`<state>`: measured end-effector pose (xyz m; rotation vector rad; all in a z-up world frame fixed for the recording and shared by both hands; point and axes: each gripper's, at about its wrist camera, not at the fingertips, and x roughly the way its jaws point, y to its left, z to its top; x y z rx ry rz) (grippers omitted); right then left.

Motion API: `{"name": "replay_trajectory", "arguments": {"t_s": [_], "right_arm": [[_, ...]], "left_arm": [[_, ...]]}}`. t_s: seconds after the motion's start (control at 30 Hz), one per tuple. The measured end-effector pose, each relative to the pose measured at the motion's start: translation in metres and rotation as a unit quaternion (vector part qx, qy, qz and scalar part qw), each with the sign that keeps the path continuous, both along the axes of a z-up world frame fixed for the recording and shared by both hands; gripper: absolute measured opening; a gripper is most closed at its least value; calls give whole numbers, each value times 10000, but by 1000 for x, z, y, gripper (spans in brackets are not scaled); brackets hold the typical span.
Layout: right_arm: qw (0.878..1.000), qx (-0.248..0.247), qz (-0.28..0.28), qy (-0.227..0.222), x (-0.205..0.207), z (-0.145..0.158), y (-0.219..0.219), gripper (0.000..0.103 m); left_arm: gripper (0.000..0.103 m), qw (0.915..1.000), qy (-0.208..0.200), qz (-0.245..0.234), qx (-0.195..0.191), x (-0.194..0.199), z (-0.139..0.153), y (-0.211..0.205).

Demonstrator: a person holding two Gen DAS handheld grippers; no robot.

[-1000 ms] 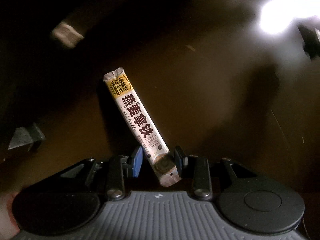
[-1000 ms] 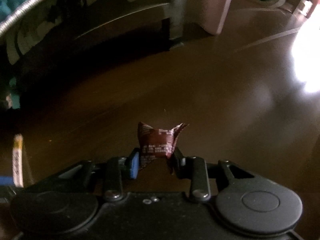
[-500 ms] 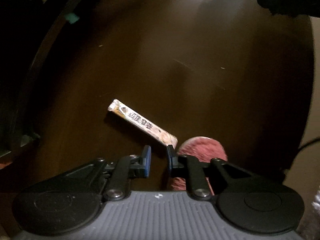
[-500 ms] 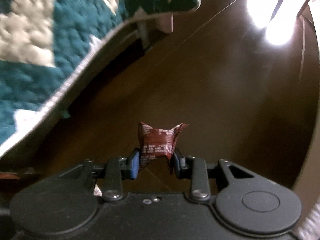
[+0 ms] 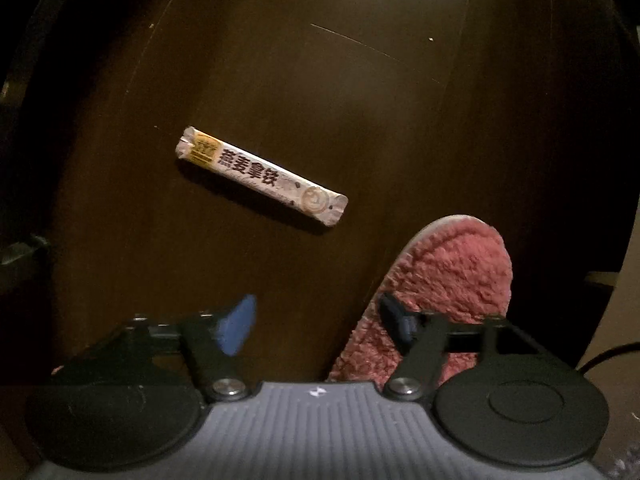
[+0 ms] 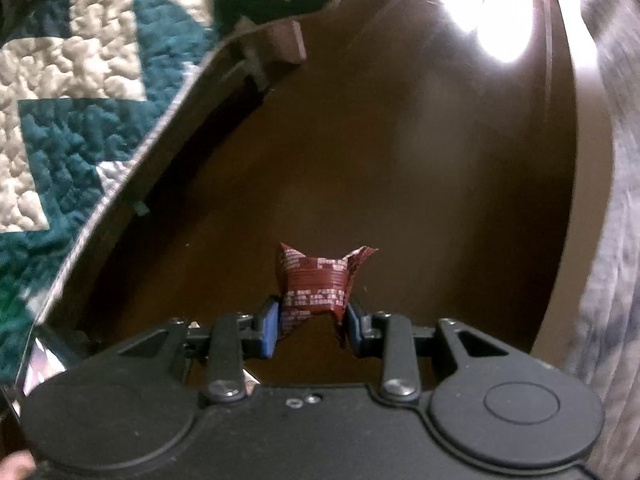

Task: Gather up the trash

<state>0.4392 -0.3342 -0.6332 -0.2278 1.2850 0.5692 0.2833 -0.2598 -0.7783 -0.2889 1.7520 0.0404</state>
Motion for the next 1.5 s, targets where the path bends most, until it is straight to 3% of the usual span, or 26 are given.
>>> {"name": "replay_trajectory", "arguments": {"t_s": [0.1,0.17,0.33,0.67,0.87,1.07,1.17,1.2,1.23,1.33,1.5], "right_arm": [[9995,124,-269,59,-4,-14,-11,33],[9995,162,-283,33,-4,-23,-12,33],[9993,316,-220,6,-6,-35,-19,33],[9971,643,-392,79,-4,-38,-23,33],[9964,715,-444,37,-4,-40,-22,33],[9963,716,-469,-68,-4,-41,-20,33],[9967,685,-434,-87,-5,-42,-18,33],[9970,655,-401,-97,-6,-43,-17,33],[9974,616,-363,-117,-8,-44,-15,33],[9984,482,-273,-129,-13,-47,-10,33],[9993,270,-62,-258,-19,-48,-5,33]], "left_arm": [[70,9993,-85,253,263,6,-9,4],[70,9960,10,817,357,16,-16,21],[70,9774,202,2027,571,37,-48,59],[70,9589,426,2741,590,47,-84,75],[72,9480,519,3121,355,42,-95,83],[69,9522,466,3001,314,41,-93,82],[50,9560,438,2875,390,41,-90,86],[35,9581,403,2807,402,41,-90,86],[30,9620,355,2677,409,42,-88,86],[30,9701,265,2356,520,45,-85,88],[29,9757,129,2121,525,41,-61,99]]}}
